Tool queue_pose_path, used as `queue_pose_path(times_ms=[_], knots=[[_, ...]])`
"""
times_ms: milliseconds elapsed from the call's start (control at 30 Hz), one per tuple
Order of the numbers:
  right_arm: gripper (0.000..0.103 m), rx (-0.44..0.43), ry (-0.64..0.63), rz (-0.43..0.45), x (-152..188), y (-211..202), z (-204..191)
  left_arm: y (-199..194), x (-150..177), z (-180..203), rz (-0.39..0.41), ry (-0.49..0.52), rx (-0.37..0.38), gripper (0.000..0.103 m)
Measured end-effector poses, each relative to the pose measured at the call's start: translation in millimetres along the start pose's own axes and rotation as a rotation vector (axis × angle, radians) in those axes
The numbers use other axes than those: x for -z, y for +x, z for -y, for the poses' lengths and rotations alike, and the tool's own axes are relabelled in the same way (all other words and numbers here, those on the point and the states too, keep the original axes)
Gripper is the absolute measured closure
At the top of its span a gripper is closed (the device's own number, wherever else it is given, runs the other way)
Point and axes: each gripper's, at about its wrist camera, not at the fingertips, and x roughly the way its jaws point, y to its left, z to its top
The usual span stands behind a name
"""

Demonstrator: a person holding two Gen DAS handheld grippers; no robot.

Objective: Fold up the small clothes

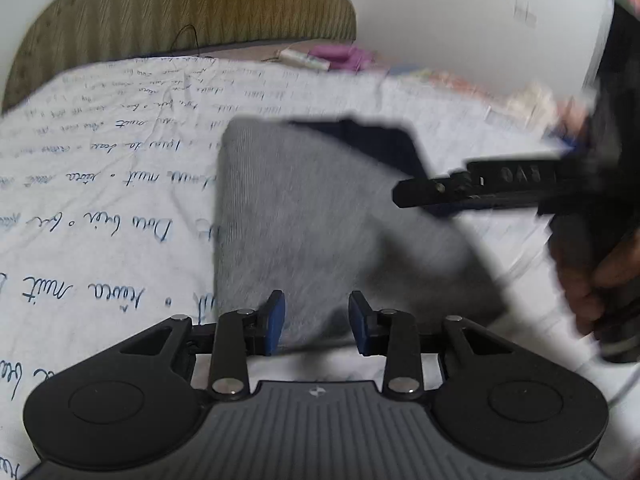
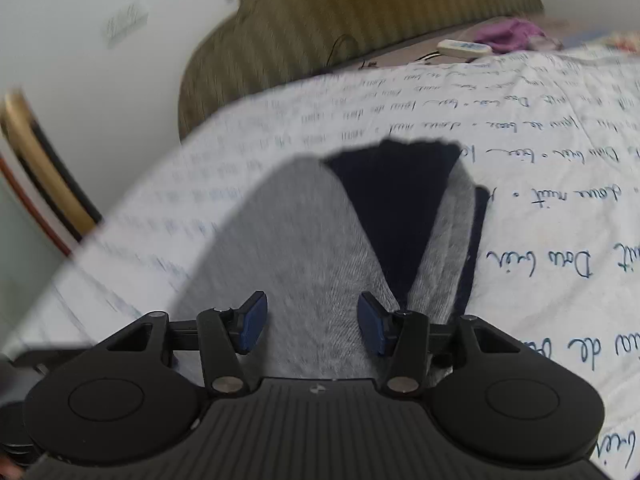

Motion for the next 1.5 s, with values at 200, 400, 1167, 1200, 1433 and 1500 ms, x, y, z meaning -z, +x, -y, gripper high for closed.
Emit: queue_pose_path(times_ms=[200,400,1167,1200,1433,1500], knots=[[0.021,-0.034,0.304,0.064,-30,-12,74,23,-58,-79,0.013,-0.297,0.06,0.029],[0.021,-0.15,0.44,-0.089,-3,22,103,81,-46,-116,-0.171,-0.509,0.236,0.029],[0.071,-0.254,0.344,-0.108,-13,-37,55,28,-60,-63,-0.25,-0.442,0.326,0.082],[0.07,-0.247,0.37,-0.122,-1,-34,61,33,-48,-64,-0.269,-0.433,0.304,0.082],[0.061,-0.188,0.495,-0.052,55,-57,90,6,-7,-61,-0.192,-0.352,0.127,0.075],[0.061,-0.125,0.384,0.057,39,-82,78,-25,-14,-37,-0.062,-0.178,0.023,0.075]])
